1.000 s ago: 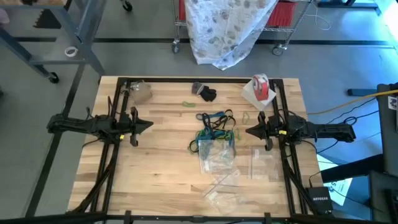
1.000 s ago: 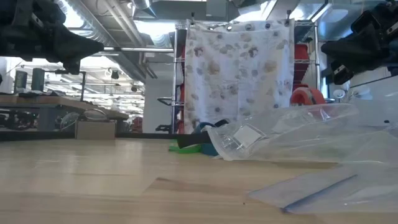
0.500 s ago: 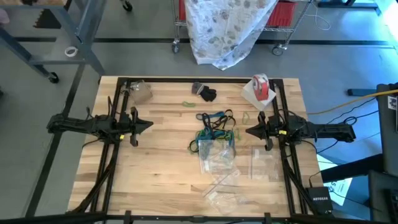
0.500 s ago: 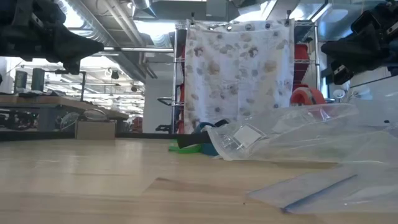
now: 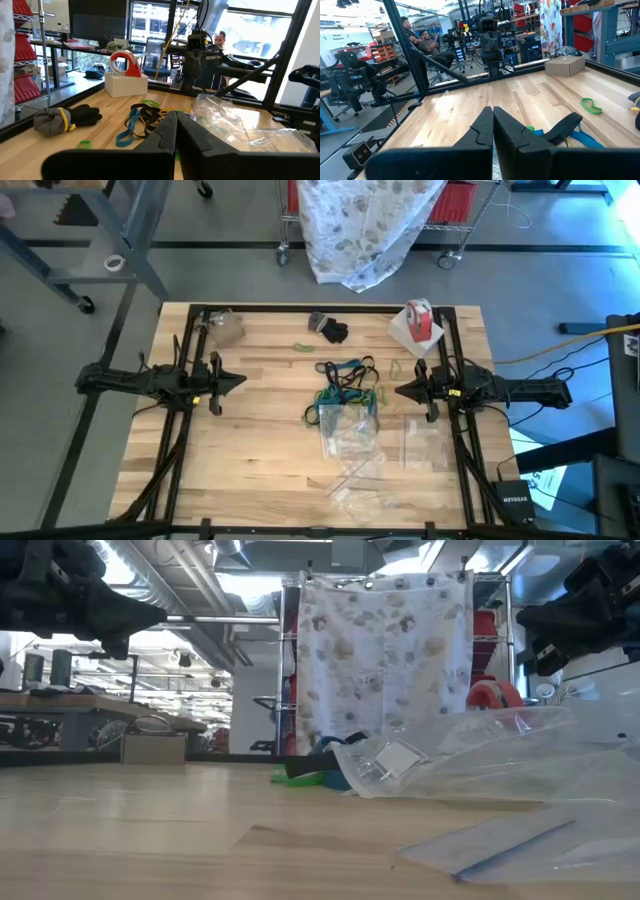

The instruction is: Sort rubber bands

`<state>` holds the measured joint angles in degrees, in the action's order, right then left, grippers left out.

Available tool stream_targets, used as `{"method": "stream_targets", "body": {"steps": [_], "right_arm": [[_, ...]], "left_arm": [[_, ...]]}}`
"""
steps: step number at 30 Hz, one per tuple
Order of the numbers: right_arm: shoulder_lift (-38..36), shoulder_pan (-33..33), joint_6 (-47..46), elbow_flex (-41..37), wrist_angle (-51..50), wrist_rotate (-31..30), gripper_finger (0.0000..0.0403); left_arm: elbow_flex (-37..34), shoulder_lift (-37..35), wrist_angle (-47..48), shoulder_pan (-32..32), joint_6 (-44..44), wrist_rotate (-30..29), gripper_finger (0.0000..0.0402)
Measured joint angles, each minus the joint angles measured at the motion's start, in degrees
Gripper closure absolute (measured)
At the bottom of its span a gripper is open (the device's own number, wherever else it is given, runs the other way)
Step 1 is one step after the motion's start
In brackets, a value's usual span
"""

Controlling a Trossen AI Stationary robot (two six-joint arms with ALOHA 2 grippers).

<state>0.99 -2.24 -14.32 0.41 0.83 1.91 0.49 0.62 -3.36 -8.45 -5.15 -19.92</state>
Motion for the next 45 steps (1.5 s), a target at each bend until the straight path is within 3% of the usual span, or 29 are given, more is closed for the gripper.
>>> {"method": "stream_targets", "body": {"steps": [35, 42, 45], "right_arm": [[0.00, 0.02, 0.00, 0.00, 0.00, 0.01, 0.0398], [0.00, 0.00, 0.02, 0.00, 0.01, 0.00, 0.0398], [0.00, 0.01, 0.01, 0.00, 0.03, 0.02, 0.0398]], "left_arm": [[0.00, 0.00, -0.13, 0.02, 0.00, 0.00, 0.0402], [0.02, 0.62, -17.53, 0.90, -6.48, -0.31, 0.0402], [1.10, 4.18, -18.47, 0.90, -7.50, 1.53, 0.0402]]}}
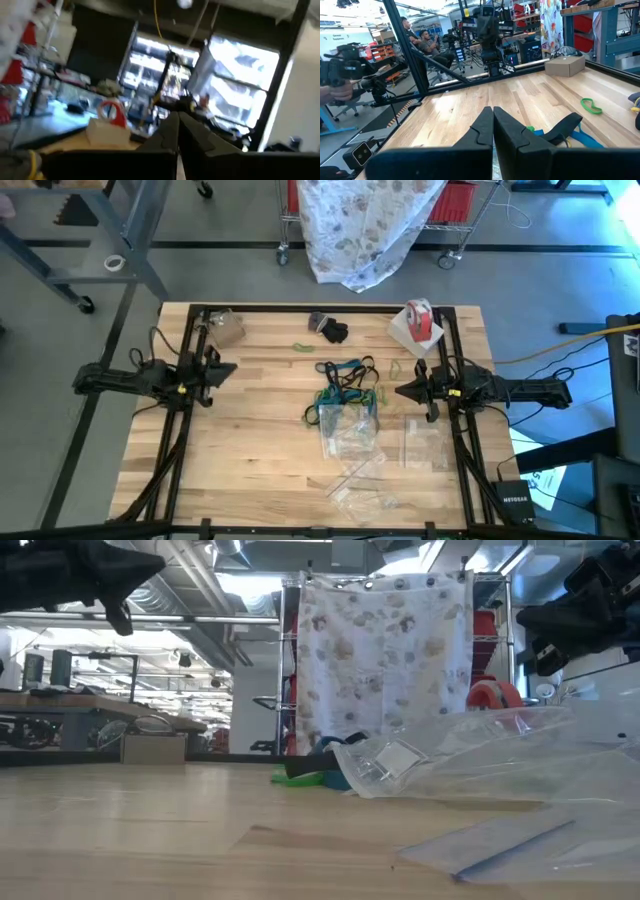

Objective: Sort rubber bands
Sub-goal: Open the transparent zip bag

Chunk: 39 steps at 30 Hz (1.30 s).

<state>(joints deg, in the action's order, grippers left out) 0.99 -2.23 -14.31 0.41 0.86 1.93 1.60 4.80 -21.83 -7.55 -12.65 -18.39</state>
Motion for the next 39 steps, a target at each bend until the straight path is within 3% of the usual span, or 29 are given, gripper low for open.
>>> {"method": "stream_targets", "body": {"steps": [5, 11, 15, 20, 25, 30, 35, 39], "right_arm": [[0.00, 0.01, 0.01, 0.02, 0.00, 0.00, 0.0398], [0.00, -0.01, -0.77, 0.01, 0.50, -1.92, 0.0398], [0.02, 0.01, -11.64, 0.00, 1.50, -0.04, 0.0397], [0.02, 0.01, -15.15, -0.01, 3.86, -2.01, 0.0398], [2.14, -0.03, -7.93, 0.01, 5.92, -1.96, 0.0398], [8.15, -0.03, -4.06, 0.00, 9.05, -1.96, 0.0398], [16.04, -0.03, -2.96, 0.32, 9.71, -1.52, 0.0391], [22.38, -0.03, 0.40, 2.08, 9.79, -0.08, 0.0352]], "left_arm": [[5.89, 16.81, 0.76, -1.09, -1.54, 0.22, 0.0402], [19.74, 42.76, 5.16, -2.26, -3.84, 0.40, 0.0402], [29.20, 58.16, 10.38, -2.99, -8.28, 2.36, 0.0402], [35.78, 73.30, 10.30, -2.86, -16.97, 4.06, 0.0402], [38.86, 85.06, 6.26, -2.91, -32.13, 6.23, 0.0402], [39.73, 93.70, -5.69, -2.99, -42.99, 10.00, 0.0396], [42.60, 100.07, -8.76, -3.39, -48.59, 11.90, 0.0346], [43.79, 102.95, -8.57, -2.71, -51.49, 11.93, 0.0292]]}}
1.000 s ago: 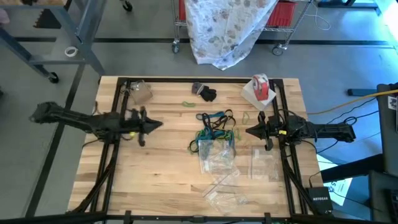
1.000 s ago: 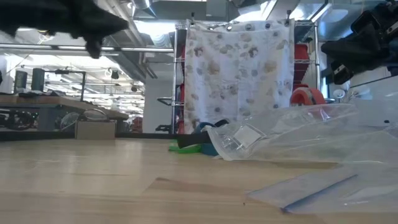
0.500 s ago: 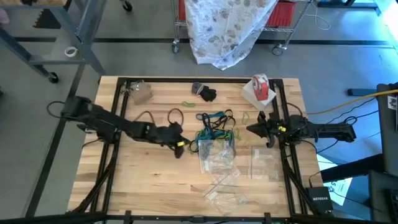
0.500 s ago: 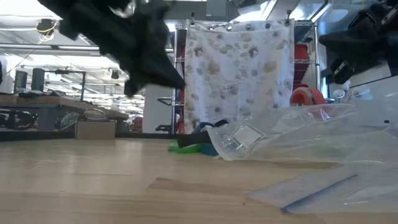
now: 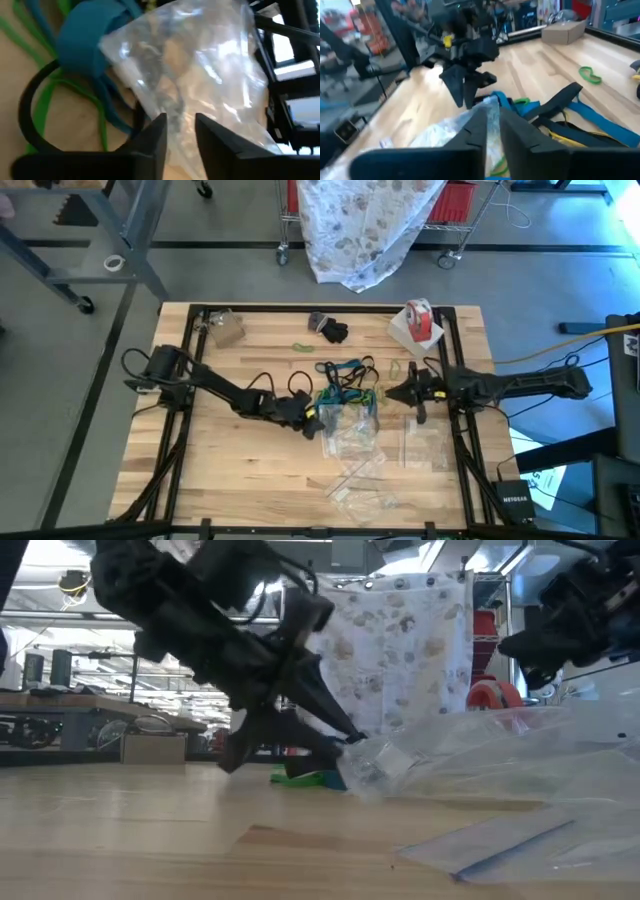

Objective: Sort rubber bands
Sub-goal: Open the transparent zip bag

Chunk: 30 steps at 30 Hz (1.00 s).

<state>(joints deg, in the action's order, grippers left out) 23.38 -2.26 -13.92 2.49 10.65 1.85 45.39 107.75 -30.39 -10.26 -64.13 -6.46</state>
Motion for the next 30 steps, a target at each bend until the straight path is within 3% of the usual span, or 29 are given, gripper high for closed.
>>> {"method": "stream_targets", "body": {"steps": [4, 8, 13, 20, 30], "right_arm": [[6.76, 0.04, 3.74, 2.40, 0.08, 0.24, 0.0307], [14.23, 0.04, 6.85, 4.21, 0.06, 0.73, 0.0285], [24.07, 0.04, 6.86, 7.45, -0.19, 2.49, 0.0286], [35.06, -0.02, 5.10, 15.07, 0.64, 5.61, 0.0288], [49.94, -1.59, 1.71, 18.04, 4.77, 10.73, 0.0288]], "left_arm": [[0.06, 0.51, 0.41, 1.20, -0.07, -0.06, 0.0258], [0.09, 0.51, 1.15, 2.14, 1.10, -0.31, 0.0252], [0.08, -1.64, 5.21, 3.13, 1.77, 4.70, 0.0262], [0.09, -3.03, 8.29, 3.61, 3.68, 3.95, 0.0270], [0.06, -2.76, 8.89, 3.41, 7.53, 2.57, 0.0271]]}}
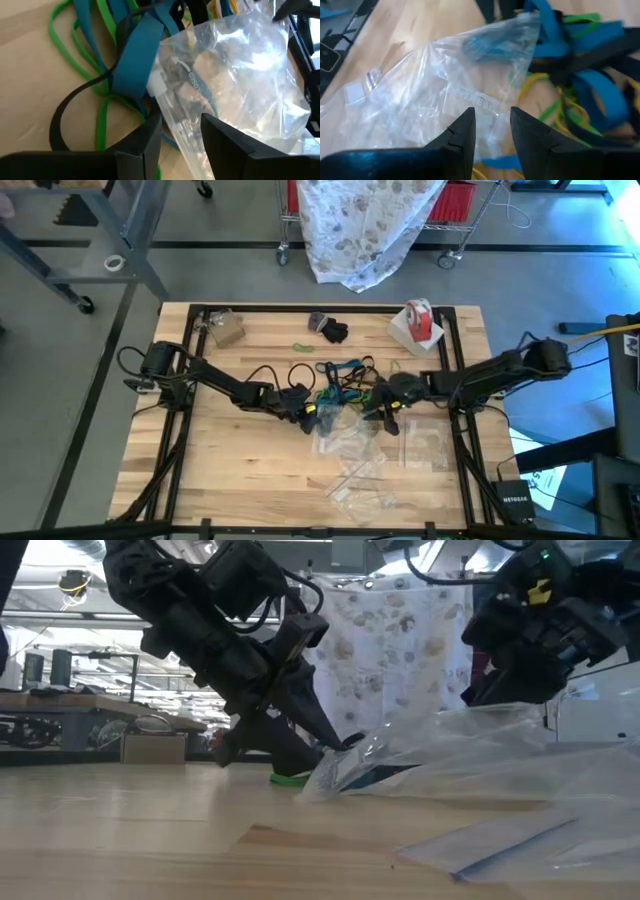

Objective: Sort rubber bands
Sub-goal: Open the transparent zip bag

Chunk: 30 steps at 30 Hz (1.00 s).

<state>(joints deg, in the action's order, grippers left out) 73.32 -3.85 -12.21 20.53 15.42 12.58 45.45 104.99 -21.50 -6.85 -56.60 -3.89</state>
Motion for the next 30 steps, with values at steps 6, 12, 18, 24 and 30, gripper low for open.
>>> {"method": "stream_targets", "body": {"steps": [6, 12, 18, 24, 30], "right_arm": [[4.69, -2.67, 0.04, 0.70, 2.93, -3.25, 0.0288], [7.75, -2.65, 0.38, 0.70, 4.56, -5.50, 0.0288], [9.13, -2.65, 0.90, 0.70, 4.49, -6.58, 0.0288], [9.11, -2.65, 0.92, 0.70, 4.66, -7.04, 0.0288], [9.11, -2.65, 0.94, 0.70, 5.10, -7.06, 0.0288]], "left_arm": [[-0.02, 0.00, -1.35, 0.13, 2.49, -0.36, 0.0271], [-0.02, 0.00, -3.14, 0.17, 4.27, -0.40, 0.0271], [-0.02, 0.00, -3.98, 0.15, 4.81, -0.38, 0.0271], [-0.03, 0.02, 5.13, 0.62, 2.85, -0.64, 0.0271], [-0.07, 0.12, -2.99, -0.06, 4.27, -0.77, 0.0271]]}}
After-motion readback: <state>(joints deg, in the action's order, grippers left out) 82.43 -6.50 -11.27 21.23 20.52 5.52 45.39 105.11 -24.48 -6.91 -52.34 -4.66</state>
